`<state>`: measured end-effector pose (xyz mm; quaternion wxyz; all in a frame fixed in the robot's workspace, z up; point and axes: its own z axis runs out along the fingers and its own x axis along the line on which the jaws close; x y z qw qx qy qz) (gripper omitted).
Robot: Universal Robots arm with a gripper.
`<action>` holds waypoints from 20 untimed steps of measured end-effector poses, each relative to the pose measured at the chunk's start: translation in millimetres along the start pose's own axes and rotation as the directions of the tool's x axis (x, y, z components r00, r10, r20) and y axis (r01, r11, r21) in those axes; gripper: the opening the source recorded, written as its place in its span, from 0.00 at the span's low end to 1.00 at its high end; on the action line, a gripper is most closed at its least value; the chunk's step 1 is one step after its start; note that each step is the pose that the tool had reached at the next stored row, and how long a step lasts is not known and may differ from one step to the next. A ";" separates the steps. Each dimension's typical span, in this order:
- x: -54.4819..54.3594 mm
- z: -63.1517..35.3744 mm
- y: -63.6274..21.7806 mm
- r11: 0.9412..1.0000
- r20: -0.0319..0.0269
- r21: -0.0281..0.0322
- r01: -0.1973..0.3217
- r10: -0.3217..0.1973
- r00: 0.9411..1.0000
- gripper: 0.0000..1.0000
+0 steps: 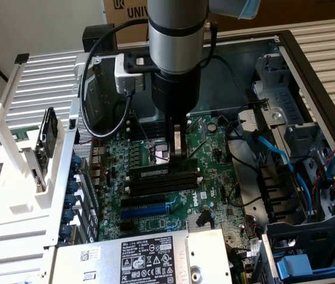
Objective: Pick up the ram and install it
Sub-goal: 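Insert the ram into the slot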
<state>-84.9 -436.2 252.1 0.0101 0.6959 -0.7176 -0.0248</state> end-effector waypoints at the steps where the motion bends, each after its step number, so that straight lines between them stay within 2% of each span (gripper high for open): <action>1: 0.0 0.4 0.2 1.000 0.000 0.000 0.000 0.000 1.000 0.12; 15: 4.3 2.4 0.5 1.000 -0.001 0.000 0.001 -0.001 1.000 0.12; 17: 4.3 2.5 0.4 1.000 -0.001 -0.003 0.002 -0.002 1.000 0.12; 20: 4.3 2.6 -0.2 1.000 -0.002 -0.012 0.005 -0.005 1.000 0.12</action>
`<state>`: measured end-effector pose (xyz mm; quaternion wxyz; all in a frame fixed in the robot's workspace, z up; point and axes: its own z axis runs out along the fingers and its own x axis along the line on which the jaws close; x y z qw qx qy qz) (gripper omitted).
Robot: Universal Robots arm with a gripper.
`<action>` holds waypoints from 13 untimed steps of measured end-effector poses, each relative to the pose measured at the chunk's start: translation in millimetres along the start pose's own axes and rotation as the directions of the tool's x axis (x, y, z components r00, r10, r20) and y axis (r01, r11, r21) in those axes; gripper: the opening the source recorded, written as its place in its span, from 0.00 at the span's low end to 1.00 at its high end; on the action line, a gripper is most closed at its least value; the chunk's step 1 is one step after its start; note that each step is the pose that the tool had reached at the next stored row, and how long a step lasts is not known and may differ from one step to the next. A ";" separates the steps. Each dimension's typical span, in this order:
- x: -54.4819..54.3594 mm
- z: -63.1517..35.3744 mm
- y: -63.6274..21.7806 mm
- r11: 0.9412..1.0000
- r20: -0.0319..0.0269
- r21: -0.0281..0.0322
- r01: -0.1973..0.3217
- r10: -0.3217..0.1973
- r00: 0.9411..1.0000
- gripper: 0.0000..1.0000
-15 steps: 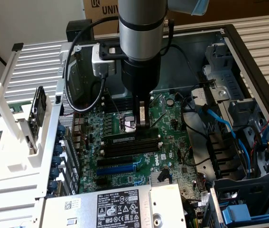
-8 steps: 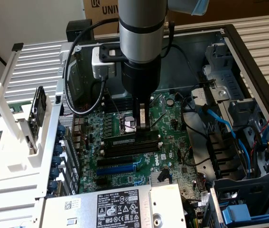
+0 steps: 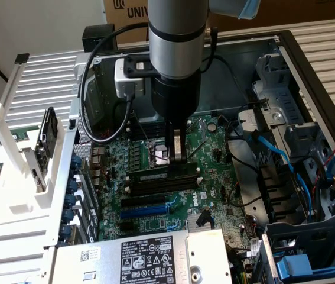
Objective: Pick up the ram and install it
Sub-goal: 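Insert the ram into the slot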
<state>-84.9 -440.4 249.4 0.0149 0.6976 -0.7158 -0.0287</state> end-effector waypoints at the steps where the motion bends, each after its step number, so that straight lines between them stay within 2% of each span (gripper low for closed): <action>1: 0.0 0.0 -0.2 1.000 0.000 -0.001 0.002 -0.002 1.000 0.12; 9: -0.2 0.1 -1.4 1.000 -0.001 -0.004 0.019 -0.019 1.000 0.12; 10: -0.3 0.2 -1.4 1.000 -0.001 -0.005 0.019 -0.019 1.000 0.12; 13: -0.6 0.6 -1.7 1.000 -0.001 -0.014 0.019 -0.019 1.000 0.12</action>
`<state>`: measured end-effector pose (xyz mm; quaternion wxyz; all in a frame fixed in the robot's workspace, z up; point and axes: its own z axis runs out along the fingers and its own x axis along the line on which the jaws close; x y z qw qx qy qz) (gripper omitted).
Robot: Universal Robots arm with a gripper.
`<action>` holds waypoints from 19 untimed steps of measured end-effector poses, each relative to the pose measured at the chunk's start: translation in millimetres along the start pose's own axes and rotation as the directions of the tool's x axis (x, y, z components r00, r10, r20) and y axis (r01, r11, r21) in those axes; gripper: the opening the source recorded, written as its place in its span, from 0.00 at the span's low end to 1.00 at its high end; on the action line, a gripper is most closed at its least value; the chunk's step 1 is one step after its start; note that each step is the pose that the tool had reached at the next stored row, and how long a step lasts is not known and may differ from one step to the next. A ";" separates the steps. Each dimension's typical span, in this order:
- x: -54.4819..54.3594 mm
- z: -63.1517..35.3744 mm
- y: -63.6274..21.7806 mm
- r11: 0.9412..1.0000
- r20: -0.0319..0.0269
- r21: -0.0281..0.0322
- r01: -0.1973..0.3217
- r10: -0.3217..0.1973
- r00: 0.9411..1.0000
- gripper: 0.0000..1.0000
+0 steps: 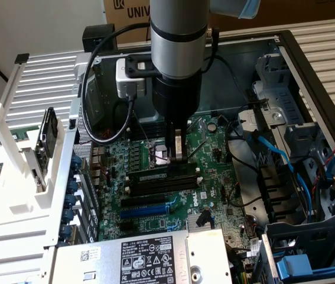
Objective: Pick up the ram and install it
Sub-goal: 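Insert the ram into the slot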
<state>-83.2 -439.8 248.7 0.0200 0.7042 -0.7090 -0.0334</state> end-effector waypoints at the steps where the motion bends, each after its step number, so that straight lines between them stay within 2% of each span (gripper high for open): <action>1: 0.0 0.0 -0.5 1.000 0.000 -0.003 0.000 0.000 1.000 0.12; 2: -0.5 0.1 -1.3 1.000 0.000 -0.005 0.000 0.000 1.000 0.12; 8: -1.5 0.6 -1.7 1.000 0.000 -0.007 0.000 0.000 1.000 0.12; 19: -3.3 5.4 -2.1 1.000 0.000 -0.007 0.000 0.000 1.000 0.12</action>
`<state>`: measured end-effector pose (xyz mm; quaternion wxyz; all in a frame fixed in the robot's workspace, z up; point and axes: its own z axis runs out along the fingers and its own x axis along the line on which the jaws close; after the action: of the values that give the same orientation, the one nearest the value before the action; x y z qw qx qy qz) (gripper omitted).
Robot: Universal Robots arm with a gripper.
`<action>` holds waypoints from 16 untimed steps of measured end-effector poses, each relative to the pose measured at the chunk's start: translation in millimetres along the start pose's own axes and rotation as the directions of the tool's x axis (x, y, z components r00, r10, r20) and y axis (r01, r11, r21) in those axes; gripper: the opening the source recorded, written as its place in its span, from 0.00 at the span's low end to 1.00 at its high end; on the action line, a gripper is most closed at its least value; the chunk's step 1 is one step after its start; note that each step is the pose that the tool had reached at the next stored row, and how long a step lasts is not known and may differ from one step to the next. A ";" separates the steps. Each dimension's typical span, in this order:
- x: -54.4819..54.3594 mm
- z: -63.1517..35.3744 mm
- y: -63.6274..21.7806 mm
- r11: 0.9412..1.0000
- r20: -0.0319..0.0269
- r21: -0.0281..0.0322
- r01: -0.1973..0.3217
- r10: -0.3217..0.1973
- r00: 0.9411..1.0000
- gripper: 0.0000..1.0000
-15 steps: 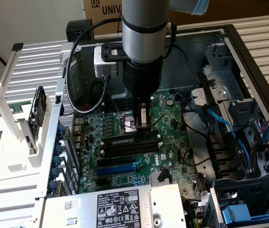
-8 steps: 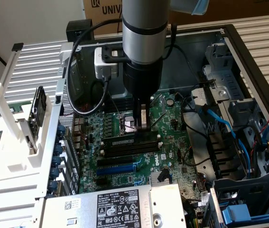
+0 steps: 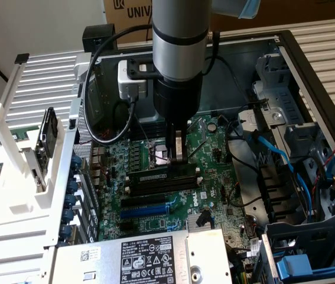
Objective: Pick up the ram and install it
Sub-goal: 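Insert the ram into the slot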
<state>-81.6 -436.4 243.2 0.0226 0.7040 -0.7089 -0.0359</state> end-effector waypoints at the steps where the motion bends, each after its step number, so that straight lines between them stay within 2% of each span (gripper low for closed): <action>1: 0.0 0.1 0.0 1.000 0.000 0.000 0.000 0.000 1.000 0.12; 9: -0.1 0.7 -0.1 1.000 0.000 -0.004 -0.004 0.004 1.000 0.12; 16: -0.1 0.8 -0.1 1.000 0.001 -0.004 -0.009 0.009 1.000 0.12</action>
<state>-81.5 -436.3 242.5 0.0239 0.7006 -0.7122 -0.0375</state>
